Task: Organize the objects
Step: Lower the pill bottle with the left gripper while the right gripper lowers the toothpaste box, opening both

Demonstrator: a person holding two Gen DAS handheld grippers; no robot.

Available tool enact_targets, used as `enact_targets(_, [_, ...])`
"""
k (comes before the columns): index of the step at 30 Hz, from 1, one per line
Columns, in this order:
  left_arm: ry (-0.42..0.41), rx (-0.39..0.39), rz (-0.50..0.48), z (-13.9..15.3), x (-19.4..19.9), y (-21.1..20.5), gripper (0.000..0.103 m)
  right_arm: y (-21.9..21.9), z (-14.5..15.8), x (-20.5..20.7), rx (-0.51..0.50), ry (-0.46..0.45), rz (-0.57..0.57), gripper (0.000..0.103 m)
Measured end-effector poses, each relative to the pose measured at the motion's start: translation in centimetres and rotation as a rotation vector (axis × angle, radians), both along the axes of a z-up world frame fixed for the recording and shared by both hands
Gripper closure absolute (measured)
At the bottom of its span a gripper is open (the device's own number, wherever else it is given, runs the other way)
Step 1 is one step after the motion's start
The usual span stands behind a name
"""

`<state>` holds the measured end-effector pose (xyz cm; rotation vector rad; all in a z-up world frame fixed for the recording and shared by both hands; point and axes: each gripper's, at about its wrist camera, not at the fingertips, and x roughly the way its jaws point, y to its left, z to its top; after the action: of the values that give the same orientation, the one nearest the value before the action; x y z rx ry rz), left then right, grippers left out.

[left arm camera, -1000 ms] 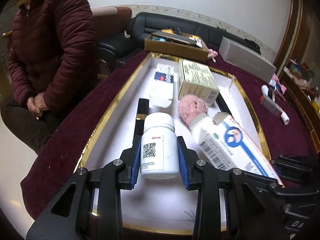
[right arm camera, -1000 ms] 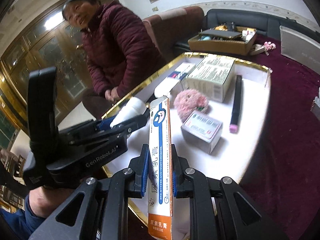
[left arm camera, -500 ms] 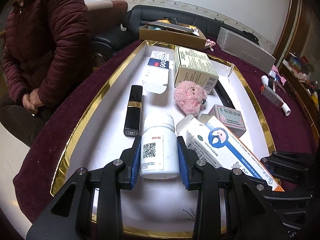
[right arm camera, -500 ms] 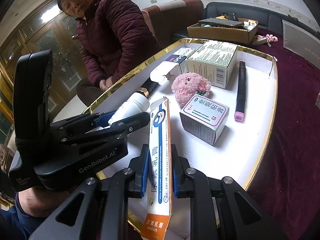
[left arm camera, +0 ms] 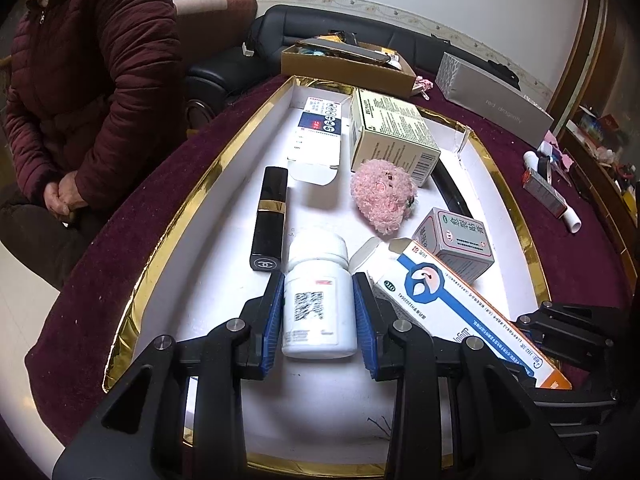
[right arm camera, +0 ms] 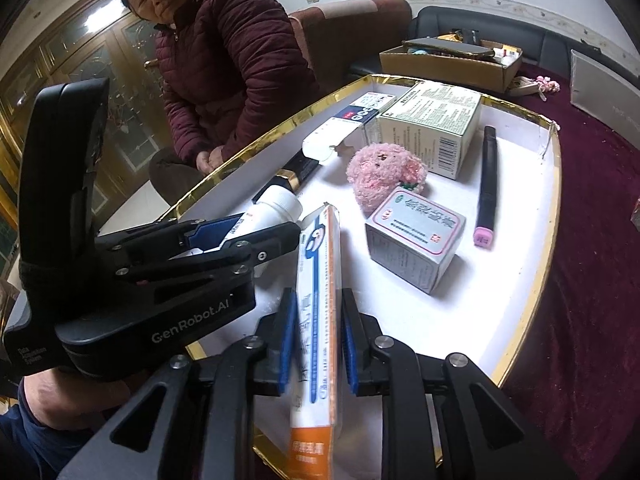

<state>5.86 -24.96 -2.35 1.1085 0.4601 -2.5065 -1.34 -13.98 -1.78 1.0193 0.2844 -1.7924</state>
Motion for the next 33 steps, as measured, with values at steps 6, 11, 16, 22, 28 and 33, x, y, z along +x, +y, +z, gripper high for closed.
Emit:
enact_targets(6, [0.014, 0.037, 0.006, 0.3, 0.3, -0.2, 0.069, 0.5, 0.7, -0.1, 0.005, 0.046, -0.022, 0.077])
enact_targets(11, [0.018, 0.049, 0.013, 0.6, 0.6, -0.3, 0.069, 1.3, 1.5, -0.6, -0.032, 0.039, -0.034, 0.066])
enact_targets(16, [0.024, 0.051, 0.015, 0.9, 0.7, -0.2, 0.069, 2.5, 2.9, -1.1, -0.090, 0.028, -0.043, 0.066])
enact_targets(22, [0.033, 0.058, 0.007, 1.5, 0.7, 0.4, 0.069, 3.7, 3.8, -1.6, -0.118, 0.028, -0.071, 0.066])
enact_targets(28, [0.036, 0.050, 0.002, 2.1, 0.7, 1.1, 0.069, 4.8, 3.9, -2.0, -0.131, 0.015, -0.088, 0.066])
enact_targets(33, [0.035, 0.033, -0.007, 2.7, 0.3, 2.1, 0.069, 6.4, 4.3, -3.0, -0.160, -0.003, -0.116, 0.065])
